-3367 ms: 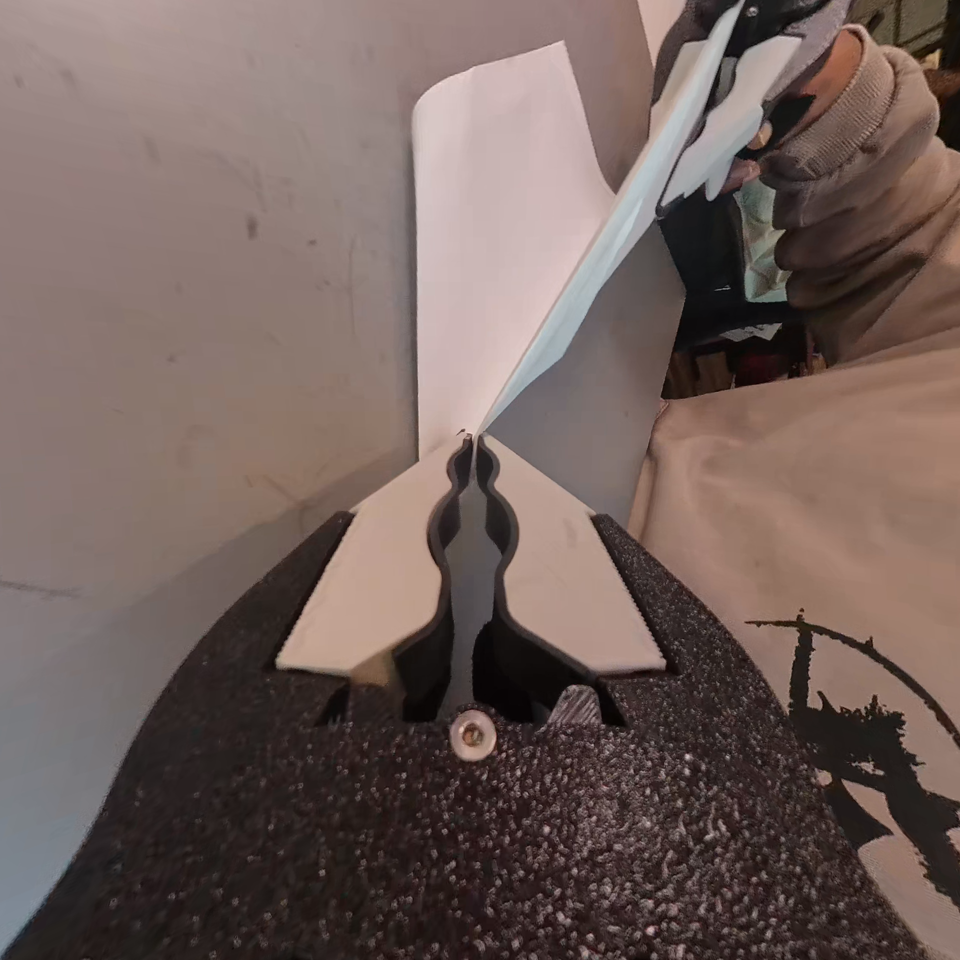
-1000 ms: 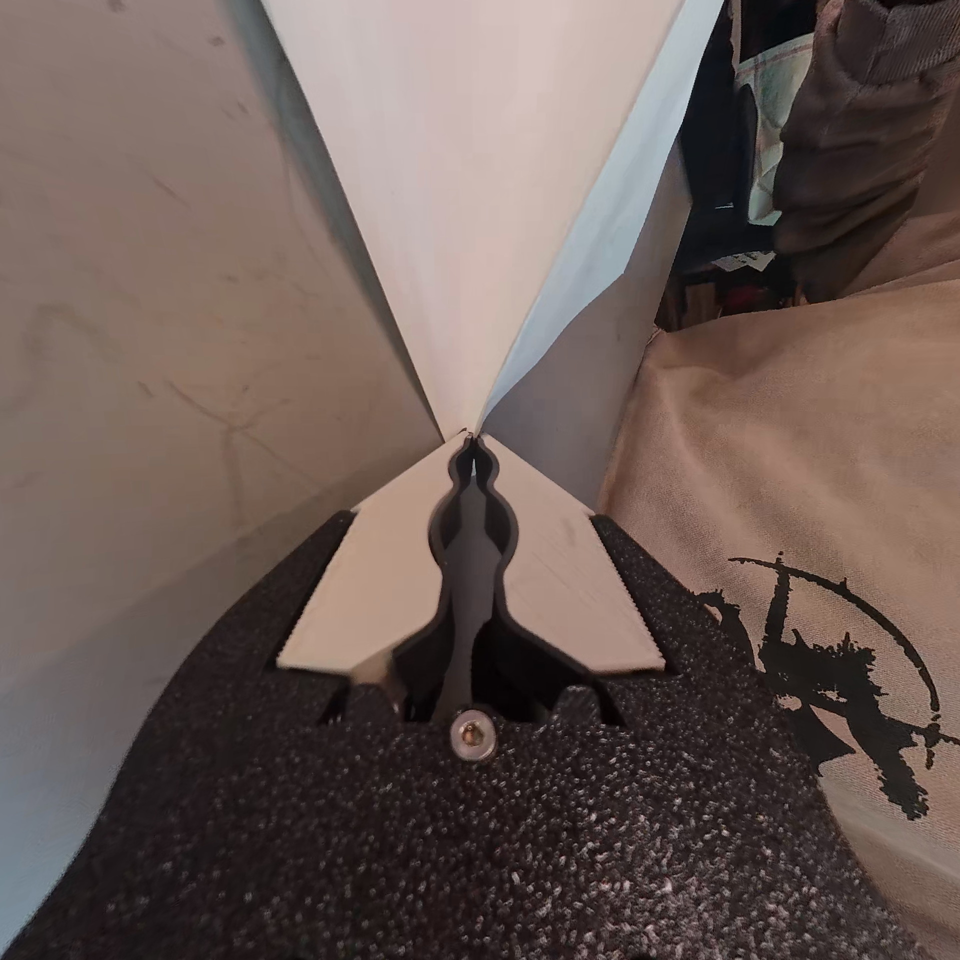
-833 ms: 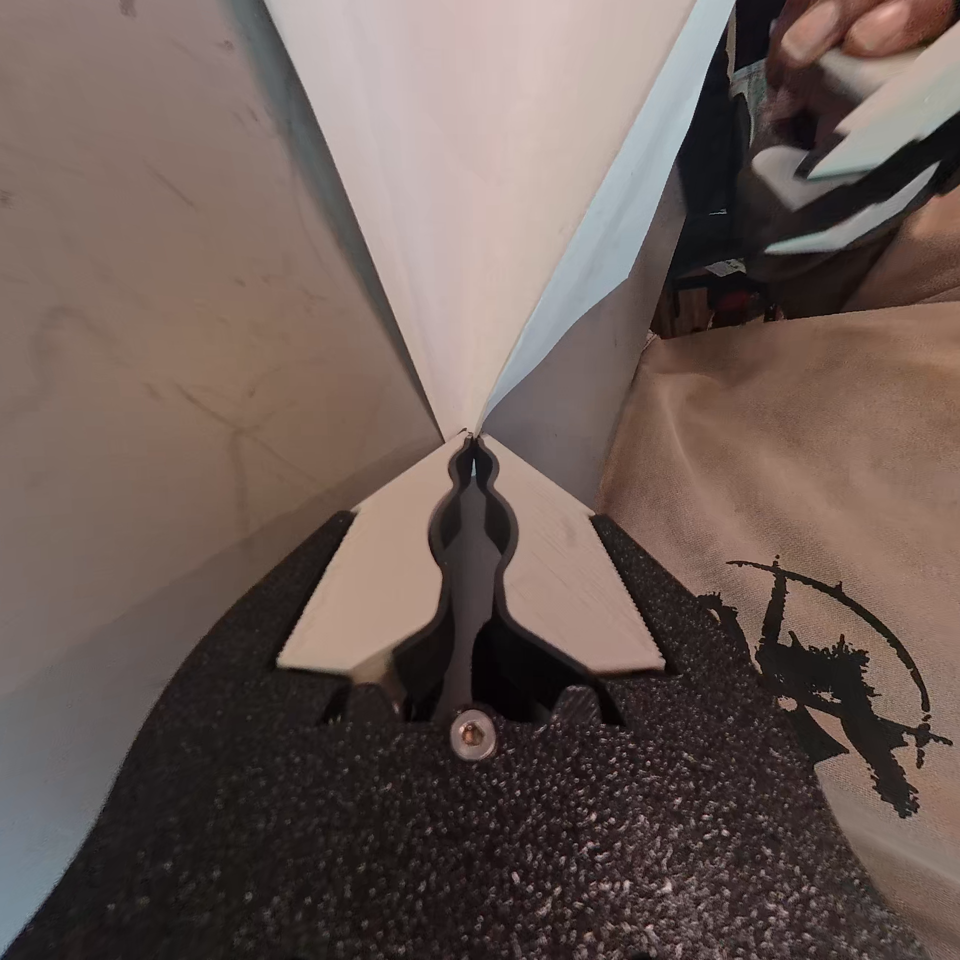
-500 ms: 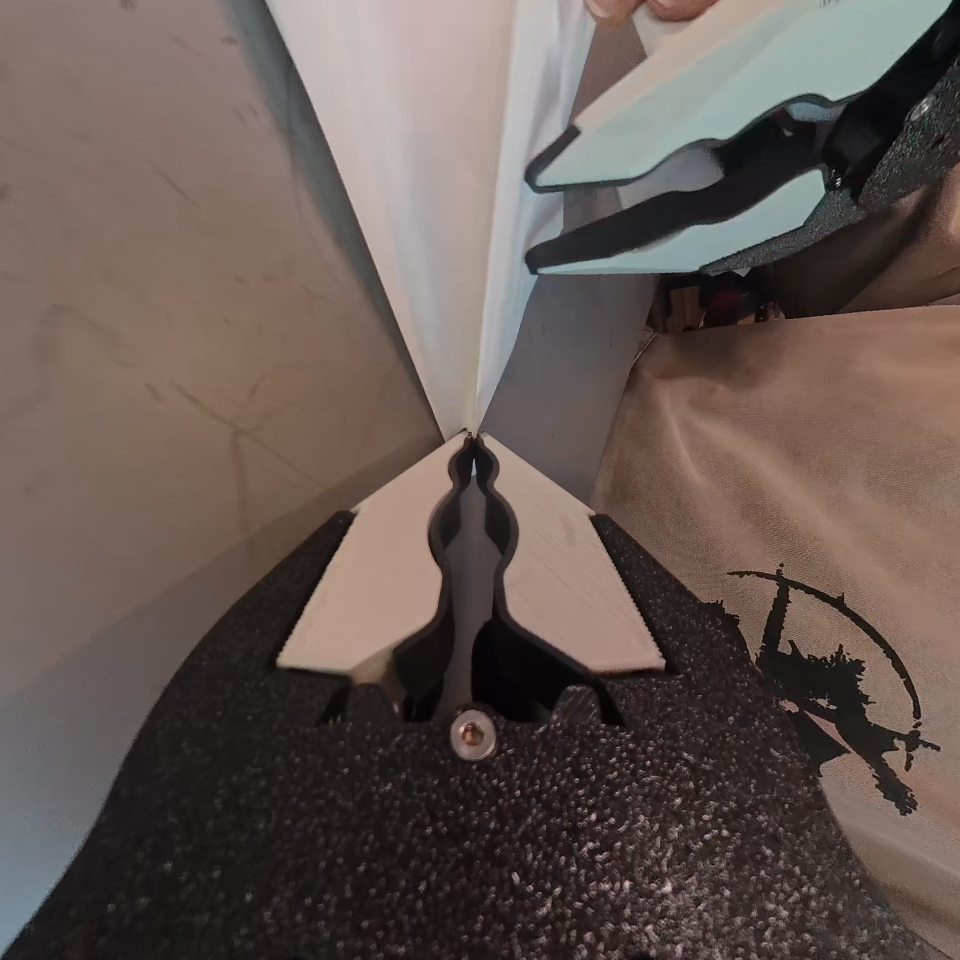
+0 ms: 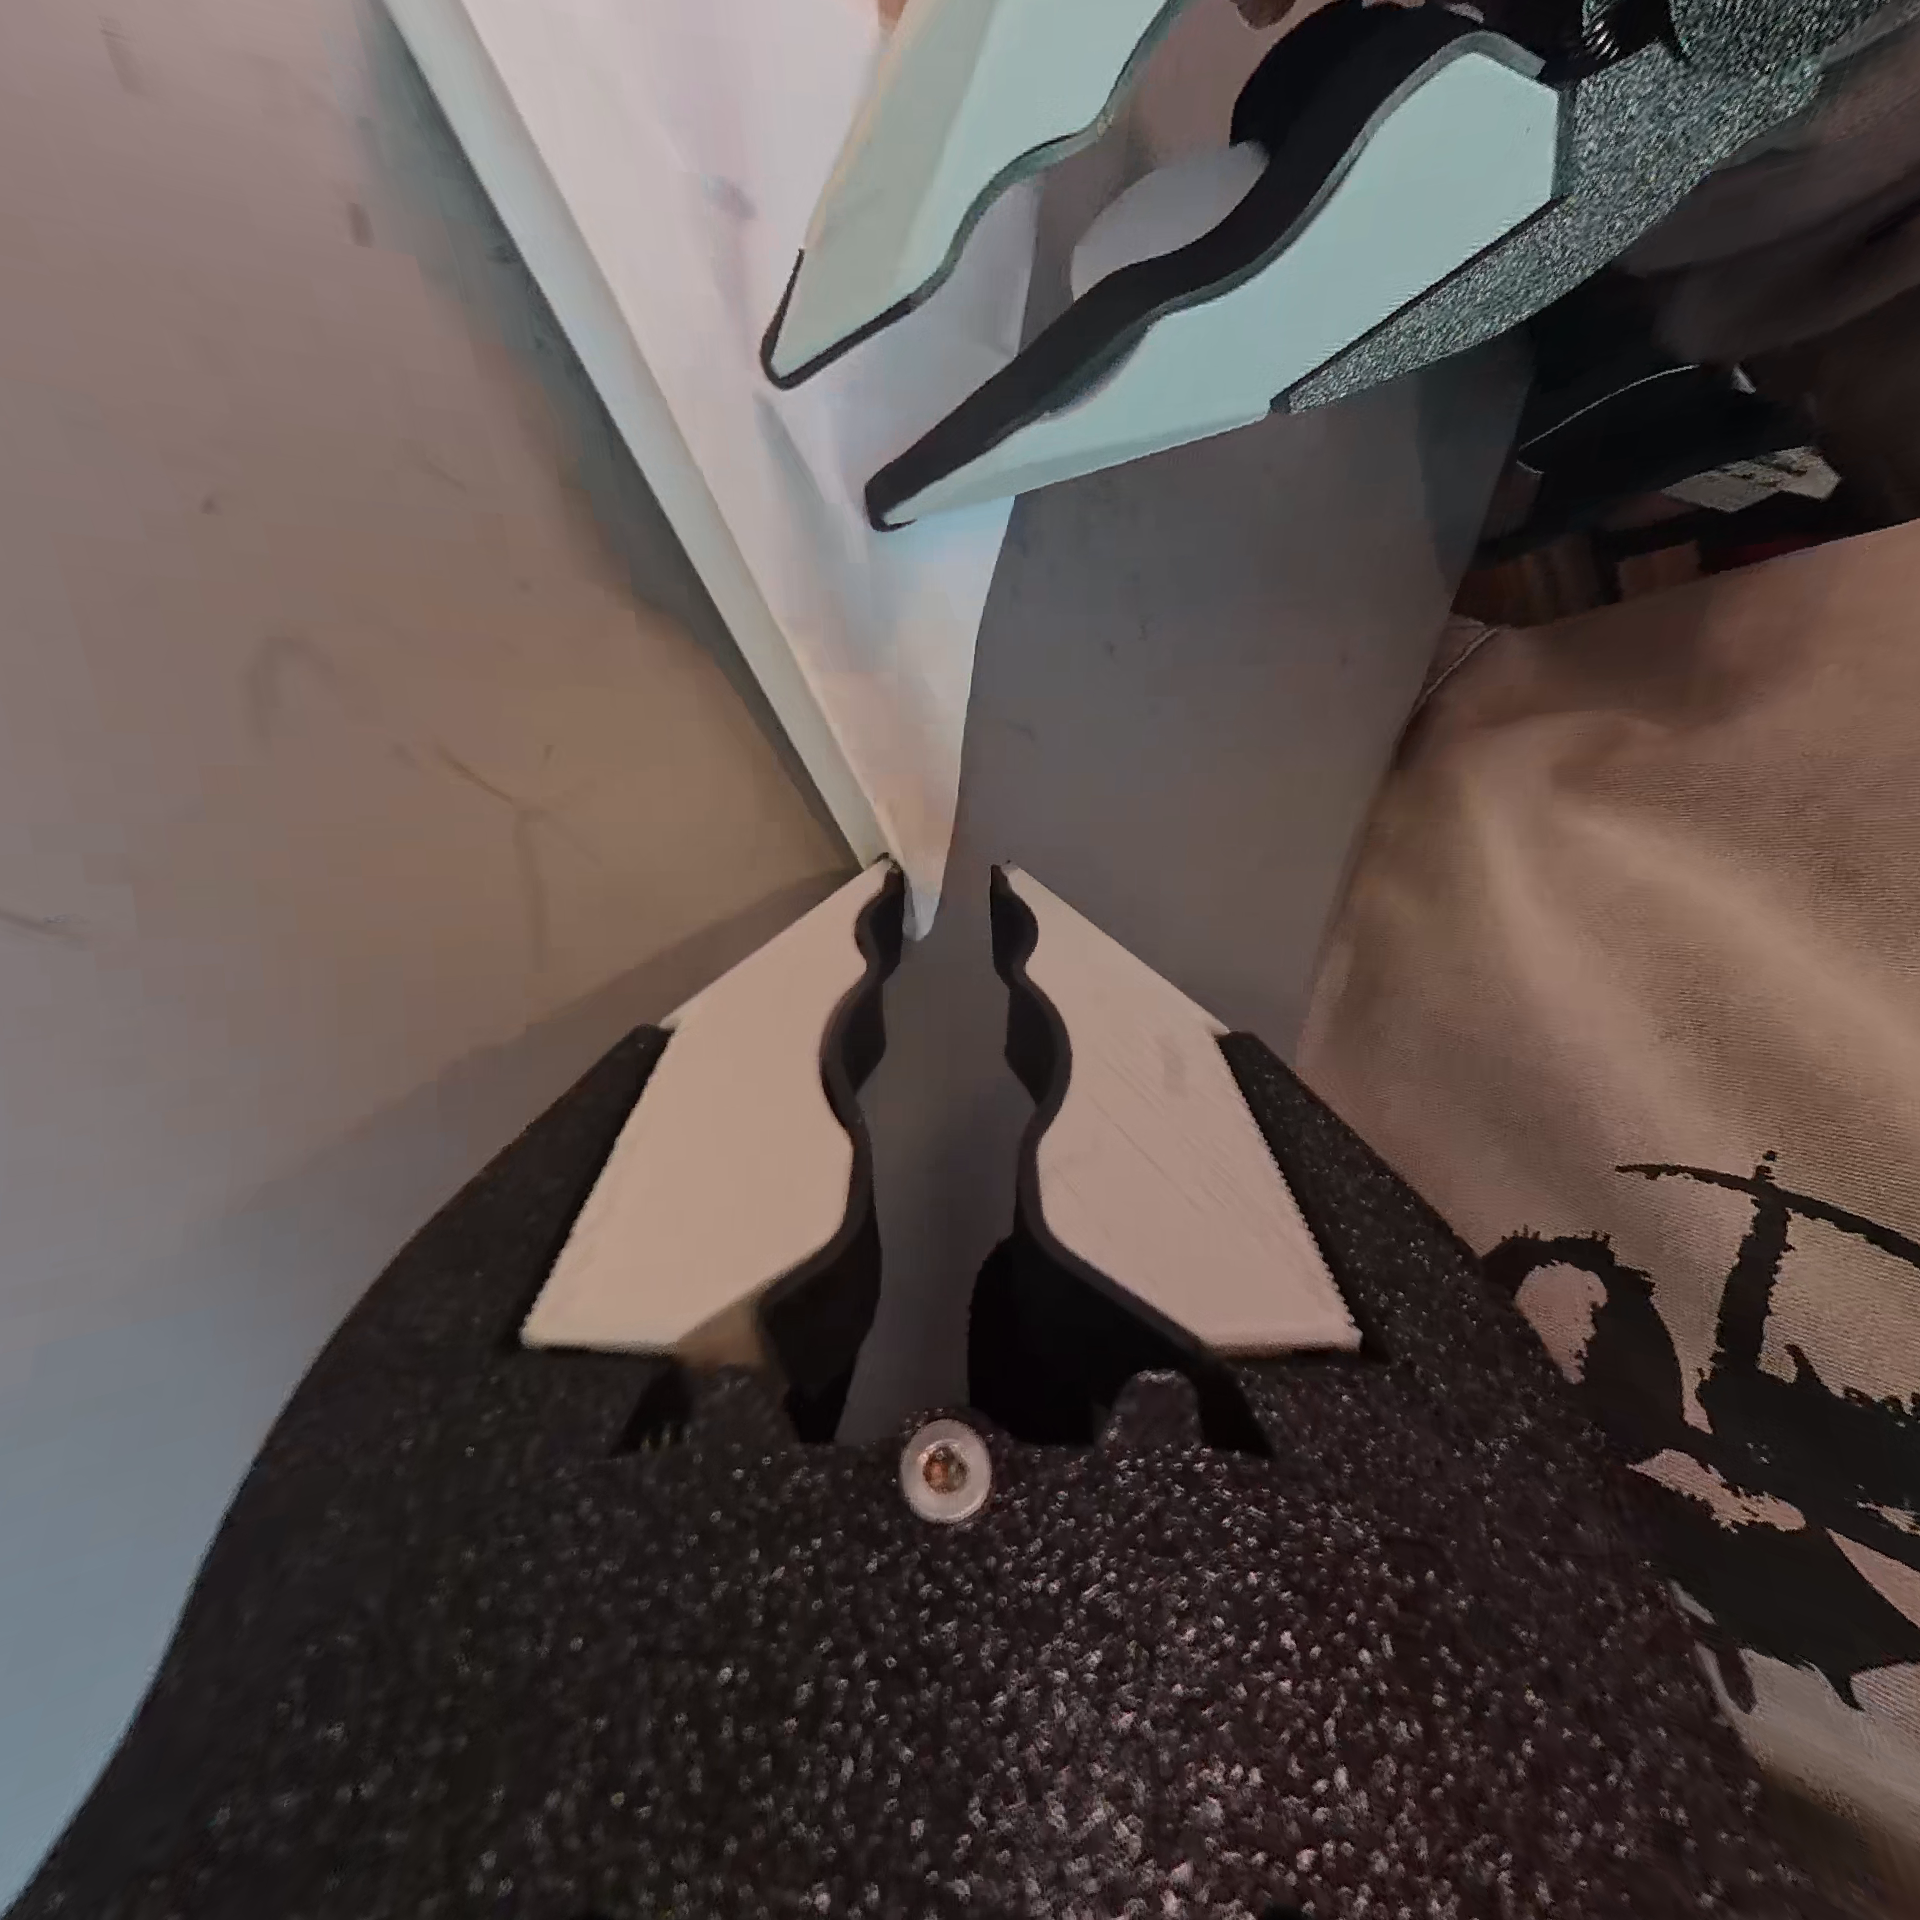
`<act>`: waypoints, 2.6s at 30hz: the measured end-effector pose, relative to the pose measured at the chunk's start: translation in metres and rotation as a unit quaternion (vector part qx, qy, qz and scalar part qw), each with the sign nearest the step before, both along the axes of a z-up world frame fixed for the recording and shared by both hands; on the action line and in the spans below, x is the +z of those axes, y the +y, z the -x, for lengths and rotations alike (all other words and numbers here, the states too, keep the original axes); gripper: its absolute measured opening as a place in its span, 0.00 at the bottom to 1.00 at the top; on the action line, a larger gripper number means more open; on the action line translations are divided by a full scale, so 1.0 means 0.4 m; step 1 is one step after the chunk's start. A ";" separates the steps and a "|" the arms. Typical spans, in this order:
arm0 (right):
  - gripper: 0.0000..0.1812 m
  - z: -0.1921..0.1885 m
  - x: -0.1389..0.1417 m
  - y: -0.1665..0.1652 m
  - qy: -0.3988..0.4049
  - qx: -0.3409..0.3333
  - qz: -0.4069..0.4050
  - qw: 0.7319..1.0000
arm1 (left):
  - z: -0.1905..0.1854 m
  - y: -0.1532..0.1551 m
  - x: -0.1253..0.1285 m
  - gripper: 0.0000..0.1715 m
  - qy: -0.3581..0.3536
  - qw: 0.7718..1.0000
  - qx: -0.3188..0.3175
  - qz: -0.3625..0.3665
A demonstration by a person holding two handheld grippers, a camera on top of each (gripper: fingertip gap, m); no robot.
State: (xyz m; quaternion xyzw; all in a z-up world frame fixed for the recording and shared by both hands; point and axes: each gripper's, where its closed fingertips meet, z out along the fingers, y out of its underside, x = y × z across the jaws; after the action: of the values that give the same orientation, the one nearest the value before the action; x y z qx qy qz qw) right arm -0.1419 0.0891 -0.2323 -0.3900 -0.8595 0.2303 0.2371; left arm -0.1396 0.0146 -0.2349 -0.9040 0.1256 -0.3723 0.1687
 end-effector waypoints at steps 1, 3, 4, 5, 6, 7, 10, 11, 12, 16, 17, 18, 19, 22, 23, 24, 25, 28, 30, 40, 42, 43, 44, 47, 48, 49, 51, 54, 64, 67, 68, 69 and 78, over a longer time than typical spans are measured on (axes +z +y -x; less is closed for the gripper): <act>0.10 -0.001 -0.001 0.002 -0.004 -0.004 0.001 1.000 | 0.007 -0.001 0.003 0.09 0.004 1.000 0.002 -0.005; 0.10 -0.004 -0.003 0.002 -0.007 -0.007 0.007 1.000 | 0.019 0.000 0.015 0.09 0.000 1.000 0.013 -0.016; 0.10 -0.005 -0.005 0.002 -0.008 -0.009 0.010 1.000 | 0.028 0.002 0.017 0.09 0.007 0.999 0.019 -0.024; 0.10 -0.006 -0.006 0.002 -0.009 -0.011 0.012 1.000 | 0.036 0.004 0.018 0.08 0.019 0.999 0.022 -0.034; 0.10 -0.006 -0.006 0.002 -0.008 -0.011 0.012 1.000 | 0.040 0.006 0.020 0.08 0.032 0.998 0.023 -0.047; 0.10 -0.006 -0.006 0.002 -0.005 -0.009 0.010 1.000 | 0.038 0.008 0.025 0.07 0.040 0.997 0.020 -0.061; 0.11 -0.006 -0.010 0.001 -0.001 -0.005 0.004 1.000 | 0.023 0.010 0.021 0.03 0.061 0.995 0.010 -0.084; 0.11 -0.007 -0.013 -0.001 -0.002 -0.003 0.004 1.000 | 0.018 0.009 0.013 0.01 0.070 0.994 0.005 -0.087; 0.11 -0.008 -0.014 -0.001 -0.001 0.000 0.002 1.000 | 0.012 0.006 0.005 0.00 0.074 0.993 -0.001 -0.087; 0.11 -0.011 -0.018 -0.003 -0.001 0.003 0.008 1.000 | 0.000 0.002 -0.009 0.00 0.079 0.993 -0.009 -0.091; 0.11 -0.012 -0.019 -0.003 0.000 0.005 0.009 1.000 | -0.002 0.001 -0.011 0.00 0.079 0.993 -0.011 -0.092; 0.11 -0.012 -0.020 -0.003 0.001 0.005 0.010 1.000 | -0.002 0.001 -0.013 0.00 0.080 0.992 -0.012 -0.092; 0.11 -0.012 -0.021 -0.002 0.000 0.005 0.012 1.000 | -0.004 0.001 -0.015 0.00 0.082 0.992 -0.014 -0.093; 0.12 -0.012 -0.022 0.000 0.002 0.005 0.016 1.000 | -0.010 0.000 -0.018 0.00 0.091 0.991 -0.023 -0.099; 0.12 -0.013 -0.022 0.001 0.003 0.005 0.017 1.000 | -0.013 0.000 -0.019 0.00 0.094 0.990 -0.026 -0.101; 0.12 -0.013 -0.022 0.002 0.005 0.005 0.017 1.000 | -0.016 -0.001 -0.020 0.00 0.097 0.989 -0.028 -0.104; 0.12 -0.014 -0.022 0.003 0.009 0.006 0.016 1.000 | -0.019 -0.001 -0.021 0.00 0.099 0.989 -0.029 -0.107; 0.14 -0.014 -0.021 0.009 0.018 0.003 0.020 1.000 | -0.020 -0.002 -0.022 0.00 0.109 0.987 -0.027 -0.111; 0.16 -0.015 -0.023 0.013 0.011 -0.006 0.039 0.999 | -0.023 -0.003 -0.022 0.00 0.106 0.988 -0.024 -0.112; 0.17 0.022 -0.019 0.051 -0.012 -0.032 0.076 0.997 | -0.033 -0.007 -0.019 0.00 0.075 0.991 -0.024 -0.112; 0.17 0.030 -0.025 0.051 -0.017 -0.035 0.071 0.997 | -0.033 -0.007 -0.019 0.00 0.069 0.991 -0.027 -0.110; 0.17 0.033 -0.025 0.050 -0.019 -0.037 0.073 0.996 | -0.033 -0.007 -0.018 0.00 0.067 0.991 -0.028 -0.108; 0.17 0.036 -0.026 0.051 -0.022 -0.039 0.076 0.996 | -0.033 -0.007 -0.018 0.00 0.065 0.992 -0.030 -0.107; 0.17 0.044 -0.022 0.050 -0.020 -0.036 0.074 0.996 | -0.033 -0.008 -0.014 0.00 0.058 0.992 -0.038 -0.104; 0.17 0.047 -0.022 0.050 -0.020 -0.034 0.071 0.997 | -0.030 -0.004 -0.004 0.00 0.048 0.993 -0.039 -0.105; 0.17 0.048 -0.023 0.049 -0.021 -0.031 0.070 0.997 | -0.025 0.008 0.011 0.00 0.033 0.993 -0.031 -0.110; 0.17 0.051 -0.024 0.048 -0.022 -0.028 0.068 0.997 | 0.003 0.052 0.041 0.00 0.014 0.992 -0.001 -0.127; 0.17 0.056 -0.024 0.046 -0.020 -0.024 0.068 0.997 | 0.068 0.148 0.045 0.01 0.043 0.986 0.050 -0.152; 0.17 0.060 -0.024 0.047 -0.018 -0.006 0.066 0.998 | 0.092 0.242 -0.016 0.00 0.079 0.987 0.058 -0.130; 0.18 0.063 -0.024 0.048 -0.025 -0.010 0.082 0.996 | 0.092 0.243 -0.016 0.00 0.074 0.988 0.058 -0.126; 0.19 0.065 -0.024 0.049 -0.027 -0.014 0.089 0.996 | 0.092 0.243 -0.016 0.00 0.072 0.988 0.058 -0.125; 0.20 0.066 -0.025 0.052 -0.029 -0.019 0.096 0.995 | 0.092 0.244 -0.015 0.00 0.068 0.988 0.059 -0.125; 0.28 0.075 -0.023 0.060 -0.037 -0.037 0.102 0.993 | 0.124 0.263 0.002 0.05 0.012 0.989 0.098 -0.108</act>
State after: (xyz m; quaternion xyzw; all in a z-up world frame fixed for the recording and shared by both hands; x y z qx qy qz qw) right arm -0.1721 0.1130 -0.2415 -0.4522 -0.8246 0.2932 0.1721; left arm -0.1892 0.1196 -0.2341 -0.8927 0.0781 -0.3274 0.2996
